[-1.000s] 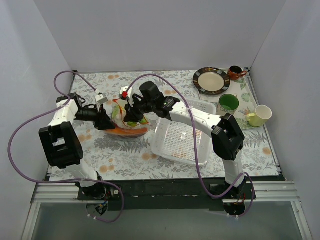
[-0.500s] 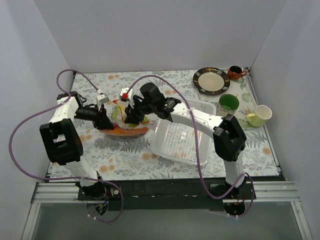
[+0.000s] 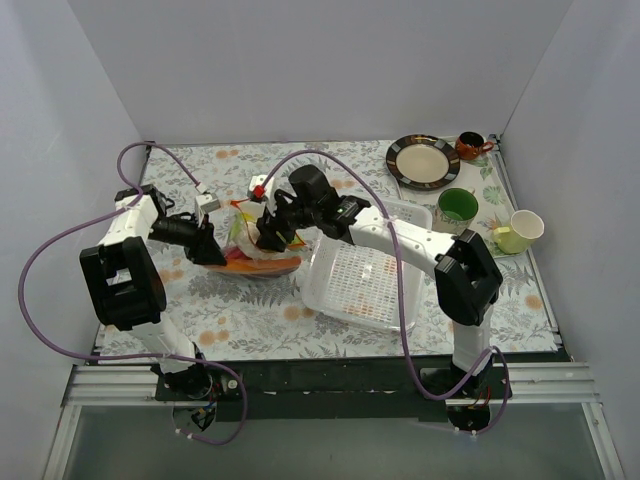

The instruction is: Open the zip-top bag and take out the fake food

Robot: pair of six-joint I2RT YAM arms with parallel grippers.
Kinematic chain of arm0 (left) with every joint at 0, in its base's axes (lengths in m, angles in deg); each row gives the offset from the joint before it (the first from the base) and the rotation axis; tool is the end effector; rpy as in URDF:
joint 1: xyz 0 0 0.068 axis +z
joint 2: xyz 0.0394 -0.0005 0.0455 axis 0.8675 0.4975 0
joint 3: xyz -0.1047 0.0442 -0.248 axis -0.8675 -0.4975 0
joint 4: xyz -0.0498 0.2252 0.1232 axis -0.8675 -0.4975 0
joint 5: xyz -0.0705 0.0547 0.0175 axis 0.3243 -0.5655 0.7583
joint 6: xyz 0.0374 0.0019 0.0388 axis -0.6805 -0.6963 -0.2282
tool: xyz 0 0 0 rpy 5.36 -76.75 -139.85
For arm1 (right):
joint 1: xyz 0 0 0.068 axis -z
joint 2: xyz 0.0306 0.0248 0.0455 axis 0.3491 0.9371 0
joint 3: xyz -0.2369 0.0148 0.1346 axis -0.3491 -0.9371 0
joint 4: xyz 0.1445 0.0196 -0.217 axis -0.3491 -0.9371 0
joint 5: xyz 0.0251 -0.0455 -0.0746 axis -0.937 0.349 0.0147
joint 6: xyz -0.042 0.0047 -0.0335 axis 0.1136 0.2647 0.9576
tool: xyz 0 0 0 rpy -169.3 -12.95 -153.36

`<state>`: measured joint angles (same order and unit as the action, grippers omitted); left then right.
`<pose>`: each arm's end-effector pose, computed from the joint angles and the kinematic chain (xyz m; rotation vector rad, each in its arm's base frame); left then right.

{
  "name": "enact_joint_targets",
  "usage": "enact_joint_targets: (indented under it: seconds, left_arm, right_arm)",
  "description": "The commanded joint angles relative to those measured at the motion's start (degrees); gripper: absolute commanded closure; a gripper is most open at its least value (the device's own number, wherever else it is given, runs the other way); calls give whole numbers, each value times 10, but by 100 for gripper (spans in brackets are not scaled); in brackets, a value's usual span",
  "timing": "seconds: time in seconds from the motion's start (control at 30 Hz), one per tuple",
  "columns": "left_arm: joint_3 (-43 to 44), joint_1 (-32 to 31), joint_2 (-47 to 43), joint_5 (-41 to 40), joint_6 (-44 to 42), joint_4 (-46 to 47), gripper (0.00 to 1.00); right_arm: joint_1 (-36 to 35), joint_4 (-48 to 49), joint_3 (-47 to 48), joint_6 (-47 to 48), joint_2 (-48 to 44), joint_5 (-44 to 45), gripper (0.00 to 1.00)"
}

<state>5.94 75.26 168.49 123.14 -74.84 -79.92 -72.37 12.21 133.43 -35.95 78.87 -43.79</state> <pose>0.2822 0.0464 0.2304 0.2972 2.6144 -1.3318 0.2684 0.3691 0.2982 -1.3495 1.5552 0.9089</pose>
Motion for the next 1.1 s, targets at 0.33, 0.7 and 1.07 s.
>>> enact_joint_targets:
  seconds: [0.33,0.7,1.07]
  left_arm:
    - [1,-2,-27,-32,-10,12,60]
    - [-12,-8,-52,-43,-14,9,59]
    - [-97,-20,-69,-98,2,69,59]
  right_arm:
    - [12,50,-1,-20,-28,-39,45]
    - [74,146,13,-116,20,7,44]
    - [105,139,156,-192,119,19,43]
